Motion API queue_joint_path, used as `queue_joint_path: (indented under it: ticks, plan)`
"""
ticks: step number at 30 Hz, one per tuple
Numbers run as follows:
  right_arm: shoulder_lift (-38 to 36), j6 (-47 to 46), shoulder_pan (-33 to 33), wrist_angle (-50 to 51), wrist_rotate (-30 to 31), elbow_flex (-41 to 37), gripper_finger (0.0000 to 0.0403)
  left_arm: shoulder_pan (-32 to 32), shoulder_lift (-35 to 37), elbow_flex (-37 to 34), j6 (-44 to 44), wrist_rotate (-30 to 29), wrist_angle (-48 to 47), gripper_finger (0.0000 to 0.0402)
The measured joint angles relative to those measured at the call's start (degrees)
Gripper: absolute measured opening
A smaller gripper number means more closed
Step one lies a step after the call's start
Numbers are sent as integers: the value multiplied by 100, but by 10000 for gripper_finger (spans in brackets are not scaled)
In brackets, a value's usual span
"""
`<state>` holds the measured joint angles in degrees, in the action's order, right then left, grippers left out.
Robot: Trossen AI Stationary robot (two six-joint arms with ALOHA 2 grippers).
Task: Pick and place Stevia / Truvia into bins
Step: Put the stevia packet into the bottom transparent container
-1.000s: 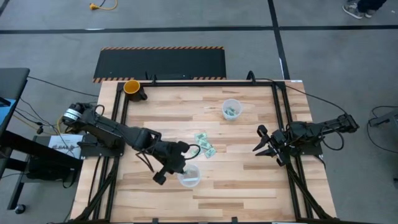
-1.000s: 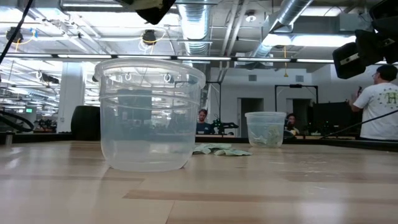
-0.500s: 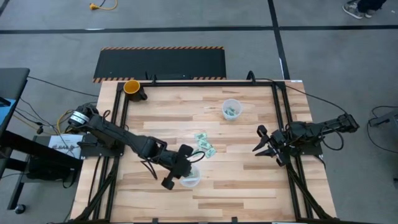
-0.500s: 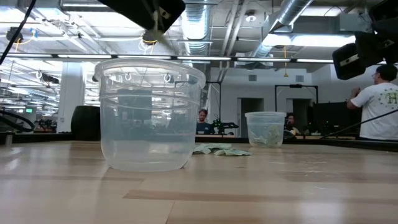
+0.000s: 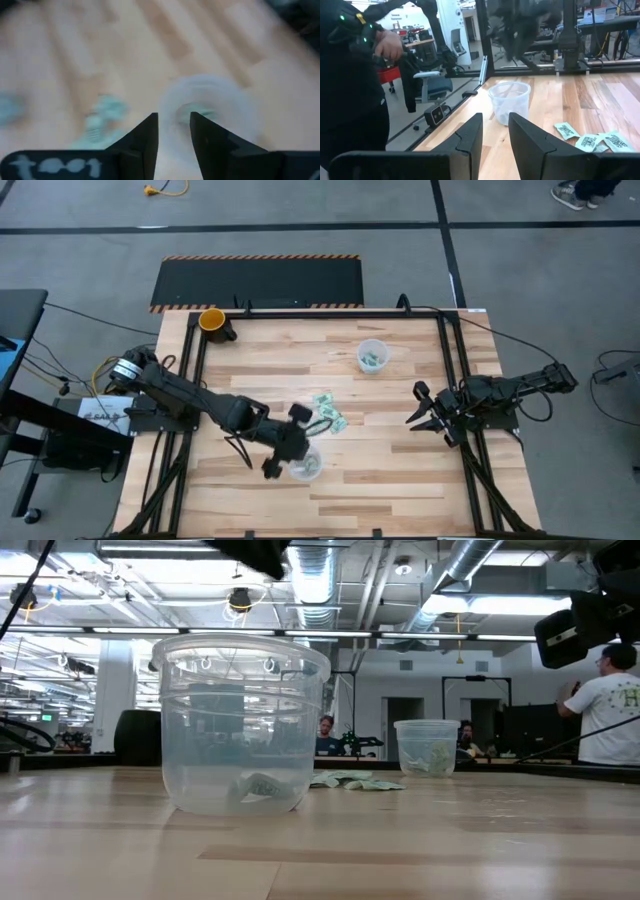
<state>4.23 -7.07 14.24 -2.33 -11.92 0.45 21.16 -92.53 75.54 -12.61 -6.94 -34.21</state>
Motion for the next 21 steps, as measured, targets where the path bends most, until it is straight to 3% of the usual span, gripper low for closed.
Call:
queue_joint_path:
  ticks: [5,8,11,17,21]
  plan:
    - [0,0,0,0,0,0,87,-374,9,633,-600,-1347,-79,103]
    - [0,2,0,0,0,0,87,-865,7,815,-811,-1543,-33,103]
    - [0,1,0,0,0,0,87,-1518,3,826,-831,-1191,-78,103]
    - [0,2,0,0,0,0,87,-2643,-207,775,-227,181,185,103]
    - [-12,2,-1,1,0,0,87,-2837,-564,744,-202,330,286,103]
